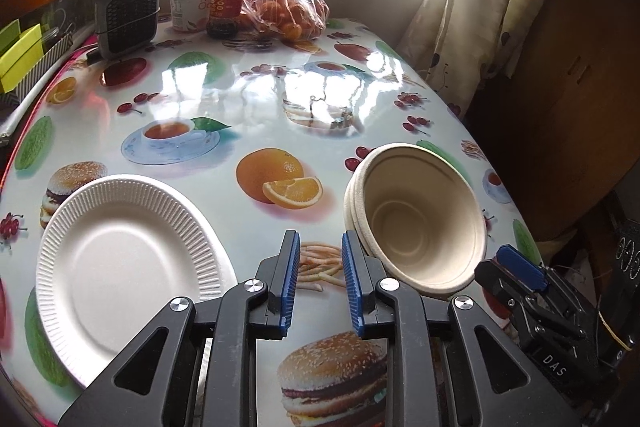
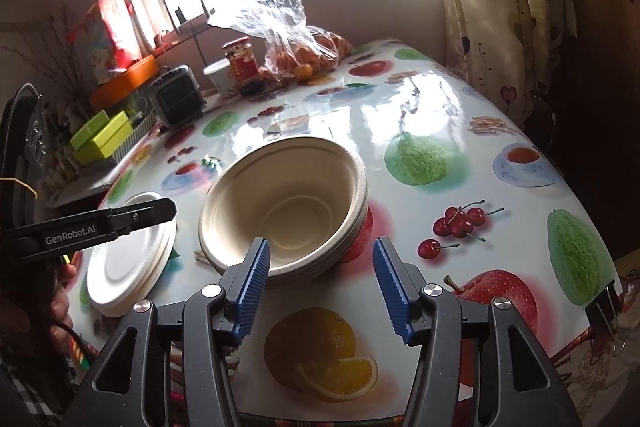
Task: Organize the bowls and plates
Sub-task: 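Open the left gripper and release the bowl onto the stack, then pull the left gripper back from the kraft bowl stack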
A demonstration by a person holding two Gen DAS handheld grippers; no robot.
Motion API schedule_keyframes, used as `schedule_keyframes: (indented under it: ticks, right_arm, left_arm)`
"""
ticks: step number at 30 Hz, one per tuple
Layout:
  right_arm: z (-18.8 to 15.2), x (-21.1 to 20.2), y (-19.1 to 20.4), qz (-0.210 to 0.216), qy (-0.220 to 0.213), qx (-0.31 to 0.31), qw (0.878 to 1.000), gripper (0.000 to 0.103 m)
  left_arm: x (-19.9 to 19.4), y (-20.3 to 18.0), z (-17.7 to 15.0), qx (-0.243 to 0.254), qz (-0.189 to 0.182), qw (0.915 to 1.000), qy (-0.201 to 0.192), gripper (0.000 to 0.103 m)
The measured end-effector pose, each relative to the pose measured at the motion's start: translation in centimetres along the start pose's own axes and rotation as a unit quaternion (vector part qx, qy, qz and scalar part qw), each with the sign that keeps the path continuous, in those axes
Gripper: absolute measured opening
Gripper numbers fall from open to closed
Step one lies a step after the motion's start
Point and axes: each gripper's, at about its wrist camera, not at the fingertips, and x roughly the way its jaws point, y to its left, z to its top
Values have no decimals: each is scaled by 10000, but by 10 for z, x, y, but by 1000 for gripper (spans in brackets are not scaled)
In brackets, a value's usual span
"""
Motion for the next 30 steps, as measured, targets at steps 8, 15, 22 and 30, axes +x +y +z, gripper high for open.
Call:
schedule_keyframes:
  ticks: [8, 15, 22, 30]
  right_arm:
    - [-18, -6, 10, -68, -70, -210, 9997, 60]
    - [-33, -8, 19, -68, -65, -371, 9993, 62]
    - [-45, -8, 28, -88, -45, -549, 9984, 64]
    - [-59, 5, 34, -182, 171, -626, 9977, 66]
  left_arm:
    - [-22, -4, -24, 412, 458, 9969, -496, 23]
    - [-34, -9, -44, 588, 627, 9941, -667, 23]
    - [-37, -4, -59, 522, 778, 9930, -725, 23]
    - [-32, -2, -78, 495, 913, 9925, -638, 23]
